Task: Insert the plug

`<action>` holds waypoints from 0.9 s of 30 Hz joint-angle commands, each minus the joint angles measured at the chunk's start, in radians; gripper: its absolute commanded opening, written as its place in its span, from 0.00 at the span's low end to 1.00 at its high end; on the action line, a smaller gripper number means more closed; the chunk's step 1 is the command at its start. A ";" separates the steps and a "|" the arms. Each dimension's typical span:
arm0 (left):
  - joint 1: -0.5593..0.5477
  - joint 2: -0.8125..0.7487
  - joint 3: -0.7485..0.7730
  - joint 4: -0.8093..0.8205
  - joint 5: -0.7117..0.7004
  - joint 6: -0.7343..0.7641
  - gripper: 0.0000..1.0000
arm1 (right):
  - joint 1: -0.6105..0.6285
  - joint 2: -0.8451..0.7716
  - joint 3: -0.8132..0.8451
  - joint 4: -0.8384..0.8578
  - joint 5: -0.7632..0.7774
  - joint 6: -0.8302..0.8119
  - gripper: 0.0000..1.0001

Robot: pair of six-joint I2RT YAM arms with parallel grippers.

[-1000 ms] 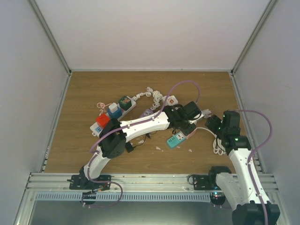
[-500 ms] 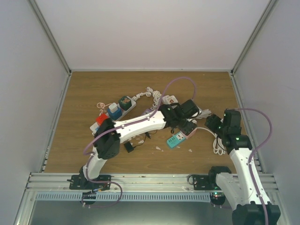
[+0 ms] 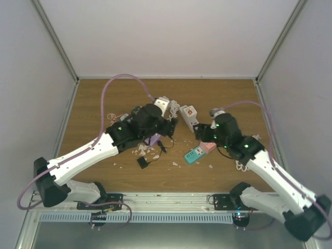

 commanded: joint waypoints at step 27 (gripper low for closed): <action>0.458 -0.532 -0.373 -0.064 0.103 -0.099 0.90 | 0.786 1.111 0.478 0.168 0.202 -0.135 0.68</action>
